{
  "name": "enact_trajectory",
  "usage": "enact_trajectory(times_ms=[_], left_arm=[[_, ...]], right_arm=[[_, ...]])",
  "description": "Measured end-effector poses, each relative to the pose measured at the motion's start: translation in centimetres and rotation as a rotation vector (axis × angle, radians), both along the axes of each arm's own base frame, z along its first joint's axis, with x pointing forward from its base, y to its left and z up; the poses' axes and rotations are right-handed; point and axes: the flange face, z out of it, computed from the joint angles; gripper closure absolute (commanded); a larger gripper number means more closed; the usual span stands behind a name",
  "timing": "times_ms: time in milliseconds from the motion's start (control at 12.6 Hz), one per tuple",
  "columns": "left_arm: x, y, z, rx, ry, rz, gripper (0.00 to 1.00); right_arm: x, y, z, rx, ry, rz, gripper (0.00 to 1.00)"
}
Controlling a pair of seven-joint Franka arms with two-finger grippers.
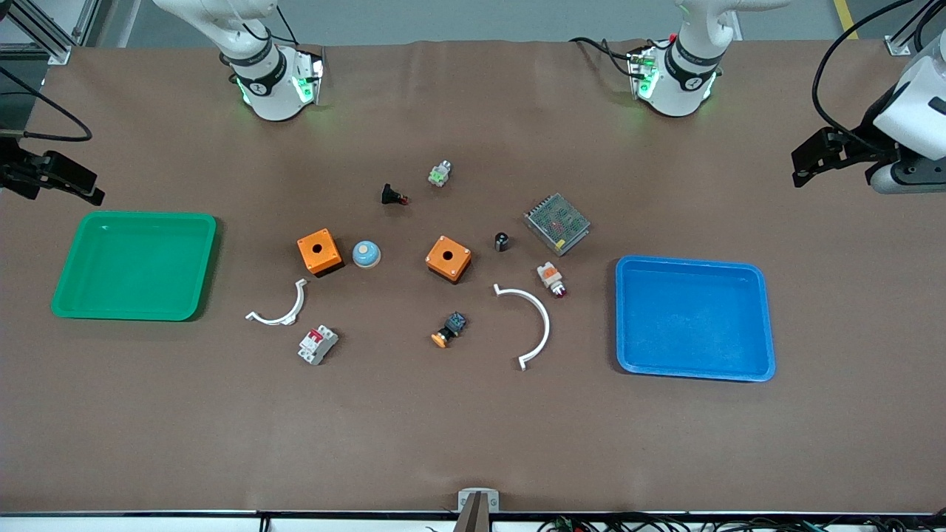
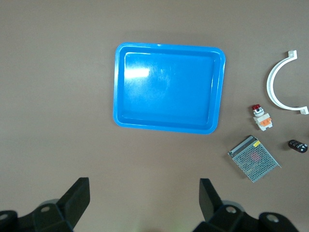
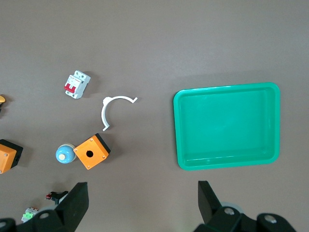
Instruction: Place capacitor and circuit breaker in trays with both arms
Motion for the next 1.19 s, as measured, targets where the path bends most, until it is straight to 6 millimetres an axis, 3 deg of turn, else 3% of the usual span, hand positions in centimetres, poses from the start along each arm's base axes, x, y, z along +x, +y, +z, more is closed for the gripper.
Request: enact_trajectory(times_ms=[396,554,712,871,1187], left_arm=[[0.1,-0.2,-0.2,0.0,0.004,-0.004,0.0],[0.9,-1.1,-1.4,0.0,0.025,-0.019,0.0],[1.8,-3.5,-3.8,0.002,0.067,-0.046,0.0],[2.6,-6.7,-6.8,0.002,0.099,-0.022,0.0],[2.1,-15.8,-14.0,-0.019,0.06,0.097,0.0]], right_arm=[[-0.1,0.0,0.1,0.0,-0.002,-0.004,0.0],[-0.1,0.2,-0.3,0.005,0.007,-0.058,0.0],[0.5,1.5,-1.8,0.029,0.026,-0.169,0.0],[2.6,4.0,-5.1,0.039,0.029,-0.271,0.0],[7.7,9.4,-15.4,0.042,0.069,-0.429,0.0]])
